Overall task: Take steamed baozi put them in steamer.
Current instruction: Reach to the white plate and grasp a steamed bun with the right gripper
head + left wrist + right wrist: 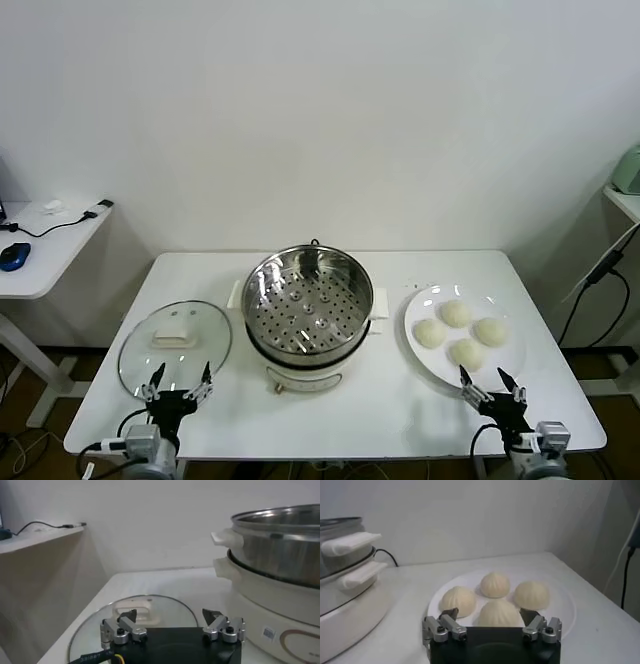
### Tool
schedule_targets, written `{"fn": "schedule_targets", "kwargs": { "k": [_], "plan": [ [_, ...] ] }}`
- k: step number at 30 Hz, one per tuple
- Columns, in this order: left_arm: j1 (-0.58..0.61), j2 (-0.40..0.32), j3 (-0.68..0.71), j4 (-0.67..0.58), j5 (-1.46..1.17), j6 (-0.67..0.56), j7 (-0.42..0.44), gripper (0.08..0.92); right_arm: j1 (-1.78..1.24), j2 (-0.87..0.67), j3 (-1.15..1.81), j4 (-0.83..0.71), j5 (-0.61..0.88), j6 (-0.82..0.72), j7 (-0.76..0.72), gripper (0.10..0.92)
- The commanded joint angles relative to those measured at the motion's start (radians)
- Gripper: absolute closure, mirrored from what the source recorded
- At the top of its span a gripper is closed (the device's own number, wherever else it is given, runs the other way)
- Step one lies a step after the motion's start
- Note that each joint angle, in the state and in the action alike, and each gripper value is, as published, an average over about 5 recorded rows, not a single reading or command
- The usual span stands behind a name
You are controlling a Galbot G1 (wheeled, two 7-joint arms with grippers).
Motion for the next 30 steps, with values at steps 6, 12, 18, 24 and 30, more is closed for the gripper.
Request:
{"fn": "schedule_targets", "kwargs": {
  "k": [6,12,18,24,30],
  "plan": [
    [-0.012,0.011,0.007,0.007,-0.025,0.001,-0.01,0.177,0.548,-0.296,-0.144,-0.212,0.047,-0.158,0.012,0.203],
    [-0.013,0.016,0.007,0.016,-0.042,0.002,-0.017,0.177,0.943,-0.519,-0.538,-0.487,-0.065,-0.146,-0.21,0.203],
    [-0.016,0.015,0.009,0.025,-0.042,0.004,-0.017,0.177,1.267,-0.723,-0.99,-0.591,-0.19,-0.017,-0.746,0.203],
    [-0.017,0.014,0.012,0.034,-0.039,0.002,-0.018,0.177,1.659,-0.75,-1.444,-0.713,-0.29,0.217,-1.142,0.203],
    [-0.011,0.01,0.016,0.042,-0.036,-0.002,-0.02,0.177,2.035,-0.645,-1.94,-0.788,-0.266,0.203,-1.229,0.203]
  ]
}}
